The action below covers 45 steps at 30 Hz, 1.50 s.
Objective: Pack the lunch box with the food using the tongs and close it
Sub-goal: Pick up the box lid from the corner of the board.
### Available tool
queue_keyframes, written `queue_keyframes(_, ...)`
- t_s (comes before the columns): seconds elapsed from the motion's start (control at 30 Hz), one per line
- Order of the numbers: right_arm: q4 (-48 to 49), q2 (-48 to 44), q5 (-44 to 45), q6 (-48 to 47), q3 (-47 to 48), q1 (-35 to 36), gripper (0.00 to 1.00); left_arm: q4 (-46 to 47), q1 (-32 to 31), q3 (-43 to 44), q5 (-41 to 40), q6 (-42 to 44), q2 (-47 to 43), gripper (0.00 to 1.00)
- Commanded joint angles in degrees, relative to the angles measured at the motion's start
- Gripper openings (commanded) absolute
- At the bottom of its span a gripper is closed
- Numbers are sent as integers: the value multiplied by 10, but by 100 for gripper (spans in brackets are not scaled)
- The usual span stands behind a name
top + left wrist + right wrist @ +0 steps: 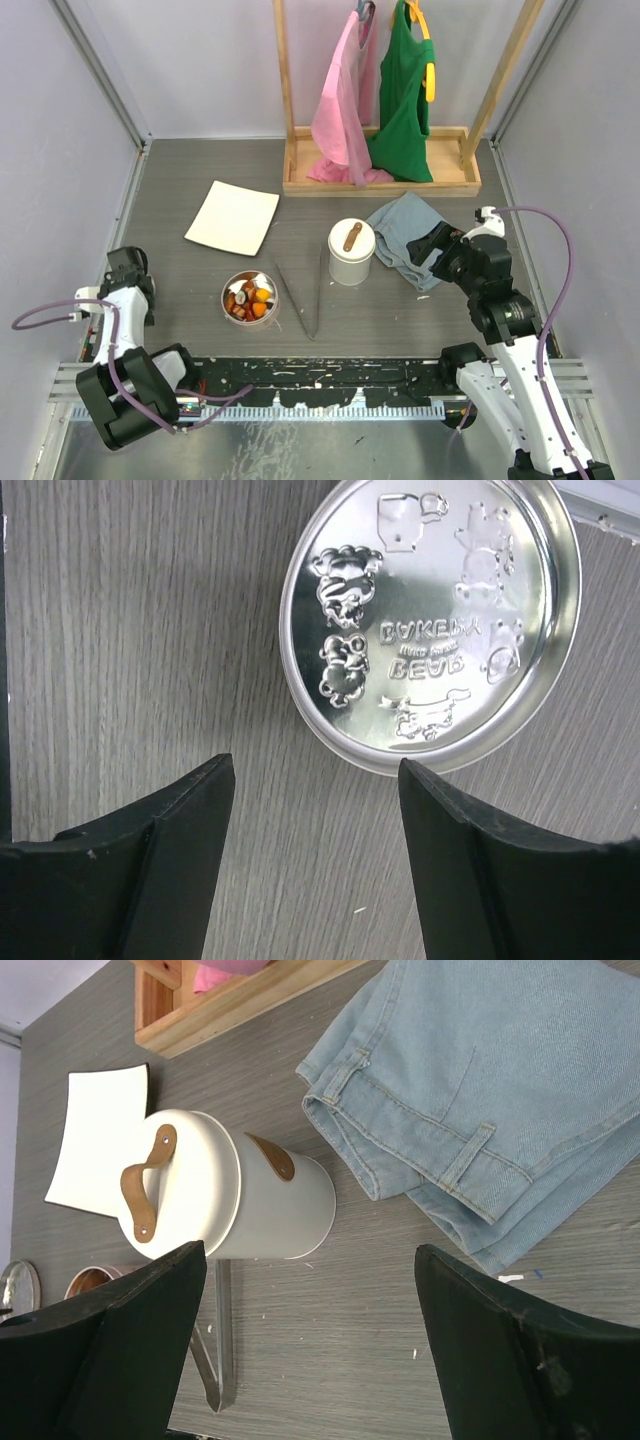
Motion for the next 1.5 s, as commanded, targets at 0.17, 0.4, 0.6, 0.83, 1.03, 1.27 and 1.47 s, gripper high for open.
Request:
queue_keyframes(0.17, 18, 11, -9, 6, -4, -1, 90, 37, 29, -2, 6, 7, 52, 64)
queue_keyframes(0.4, 18, 9, -8, 6, -6, -1, 90, 43, 39, 0, 37, 21, 105, 59)
queue_keyframes(0.6, 18, 8, -8, 5, -7, -1, 90, 61, 46, -3, 58, 33, 142, 49)
queue_keyframes(0.83, 18, 11, -4, 6, -8, -1, 90, 63, 47, -1, 85, 64, 132, 18)
queue_keyframes(1.03, 18, 19, -4, 6, -5, -1, 90, 69, 47, -9, 118, 89, 78, 6)
queue_keyframes(1.27, 22, 18, -31, 6, 4, -1, 90, 94, 47, -18, 210, 161, -35, 0)
queue_keyframes(1.47, 69, 7, -166, 7, 22, -1, 89, 105, 47, 22, 334, 241, -161, 0)
